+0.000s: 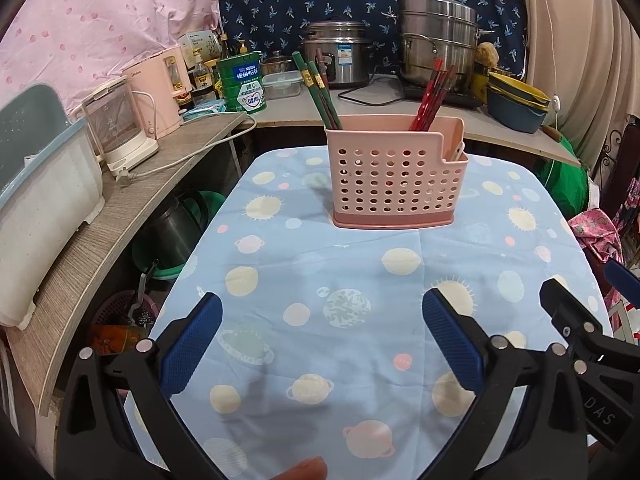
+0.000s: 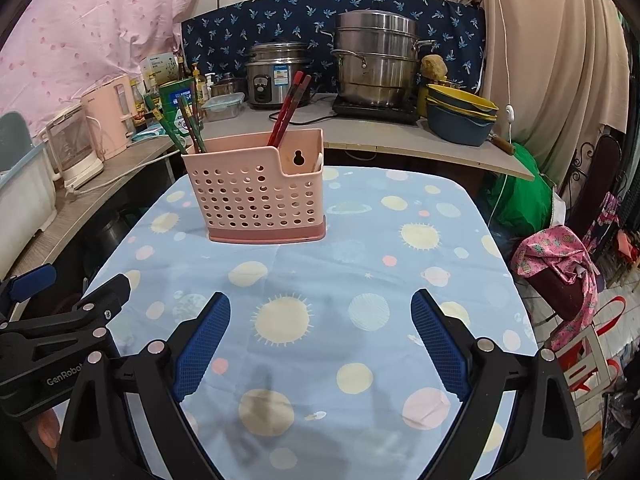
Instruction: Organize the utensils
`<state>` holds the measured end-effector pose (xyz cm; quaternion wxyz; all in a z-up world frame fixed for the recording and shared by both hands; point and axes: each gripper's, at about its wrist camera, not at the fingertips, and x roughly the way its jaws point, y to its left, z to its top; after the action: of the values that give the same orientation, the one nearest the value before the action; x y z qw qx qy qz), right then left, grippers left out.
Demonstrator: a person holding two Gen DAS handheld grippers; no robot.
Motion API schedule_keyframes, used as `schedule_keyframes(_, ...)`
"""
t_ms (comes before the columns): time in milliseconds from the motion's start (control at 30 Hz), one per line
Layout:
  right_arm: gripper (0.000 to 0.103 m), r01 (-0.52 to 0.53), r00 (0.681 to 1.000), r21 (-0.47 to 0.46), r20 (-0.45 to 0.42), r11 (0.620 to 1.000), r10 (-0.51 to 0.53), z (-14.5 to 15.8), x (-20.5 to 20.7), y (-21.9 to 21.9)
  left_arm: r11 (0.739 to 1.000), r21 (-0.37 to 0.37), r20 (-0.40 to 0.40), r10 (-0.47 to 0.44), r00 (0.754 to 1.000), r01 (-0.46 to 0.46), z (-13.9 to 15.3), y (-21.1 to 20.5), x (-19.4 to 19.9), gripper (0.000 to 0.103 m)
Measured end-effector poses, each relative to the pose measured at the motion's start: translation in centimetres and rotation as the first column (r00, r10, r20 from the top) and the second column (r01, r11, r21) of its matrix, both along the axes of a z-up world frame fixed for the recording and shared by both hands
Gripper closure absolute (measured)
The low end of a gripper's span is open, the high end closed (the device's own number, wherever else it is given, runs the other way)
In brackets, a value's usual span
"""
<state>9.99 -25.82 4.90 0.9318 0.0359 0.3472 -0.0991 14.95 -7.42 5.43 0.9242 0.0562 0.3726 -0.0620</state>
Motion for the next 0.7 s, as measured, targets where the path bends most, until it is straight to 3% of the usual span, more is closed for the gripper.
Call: schedule_keyframes(700,0.015,0.002,1.0,0.001,-0.006,1.0,-0.002,-0.37,0.18,0.01,1.0,0.001,-0.008,0.002,1.0,-0.002,-0.31,-0.28,0.37,0.007)
